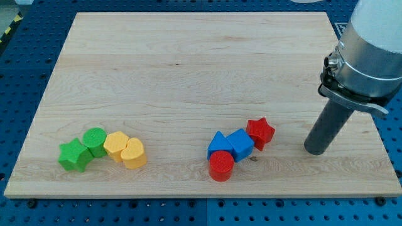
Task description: Move the red circle to the center
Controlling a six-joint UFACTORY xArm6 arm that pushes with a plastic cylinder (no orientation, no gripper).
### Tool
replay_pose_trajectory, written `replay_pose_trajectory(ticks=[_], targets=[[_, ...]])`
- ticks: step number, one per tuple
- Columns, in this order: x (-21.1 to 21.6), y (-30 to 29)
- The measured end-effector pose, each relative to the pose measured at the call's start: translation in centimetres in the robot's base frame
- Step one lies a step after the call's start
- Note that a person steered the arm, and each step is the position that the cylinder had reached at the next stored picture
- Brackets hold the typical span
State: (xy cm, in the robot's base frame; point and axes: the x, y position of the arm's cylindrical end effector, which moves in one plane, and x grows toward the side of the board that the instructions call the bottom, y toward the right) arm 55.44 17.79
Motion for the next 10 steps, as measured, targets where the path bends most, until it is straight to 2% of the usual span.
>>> replay_pose_trajectory(ticks=[1, 2, 3, 6, 7, 8, 10], targets=[[4.2, 0.1], [6.4, -1.7], [6.3, -6.3], [6.4, -13.2], [6.4, -13.6], [6.4, -17.2], [6.3, -17.8]])
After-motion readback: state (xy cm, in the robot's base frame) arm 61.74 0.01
